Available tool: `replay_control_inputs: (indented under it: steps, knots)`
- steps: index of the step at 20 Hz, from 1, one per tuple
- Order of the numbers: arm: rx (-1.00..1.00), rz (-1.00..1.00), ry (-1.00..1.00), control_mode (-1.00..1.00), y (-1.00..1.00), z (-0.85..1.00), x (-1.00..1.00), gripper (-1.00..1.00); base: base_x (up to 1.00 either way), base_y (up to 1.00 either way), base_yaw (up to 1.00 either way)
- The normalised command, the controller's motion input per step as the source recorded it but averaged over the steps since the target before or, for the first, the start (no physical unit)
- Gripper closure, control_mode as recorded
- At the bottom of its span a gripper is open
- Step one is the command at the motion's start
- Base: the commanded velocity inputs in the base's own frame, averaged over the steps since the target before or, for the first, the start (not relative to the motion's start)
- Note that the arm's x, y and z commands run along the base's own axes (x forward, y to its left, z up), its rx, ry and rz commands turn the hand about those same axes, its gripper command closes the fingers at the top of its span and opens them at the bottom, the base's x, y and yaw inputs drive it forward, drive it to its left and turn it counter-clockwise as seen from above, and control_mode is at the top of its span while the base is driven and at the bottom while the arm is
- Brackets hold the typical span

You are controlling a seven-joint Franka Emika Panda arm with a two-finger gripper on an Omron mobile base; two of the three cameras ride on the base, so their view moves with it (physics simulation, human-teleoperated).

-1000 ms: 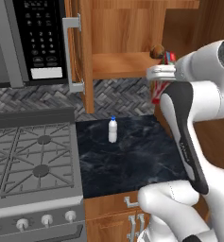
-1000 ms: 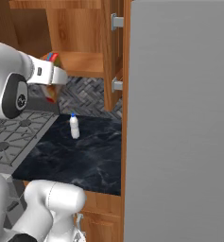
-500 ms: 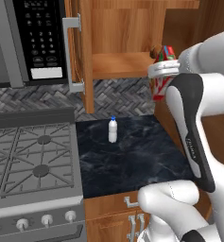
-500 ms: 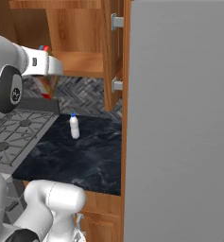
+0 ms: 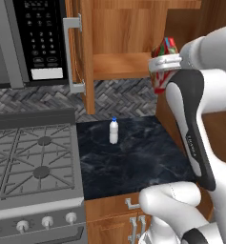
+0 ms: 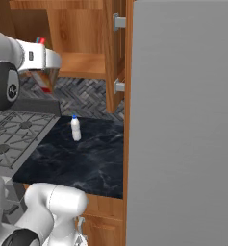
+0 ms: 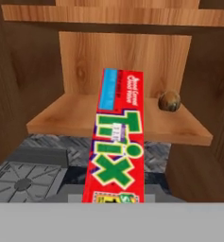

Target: Pick the cereal and canned food from the counter and place them in the cabinets closest to them.

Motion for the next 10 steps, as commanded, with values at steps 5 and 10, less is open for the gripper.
replay_control_inputs:
  steps: [5, 10]
  knots:
    - [-0.02, 0.03, -0.04, -1.00, 0.14, 0.01, 0.17, 1.00, 0.00, 0.00, 0.00]
    - [0.00, 0.05, -0.02, -1.00, 0.10, 0.02, 0.30, 1.00, 0.00, 0.00, 0.00]
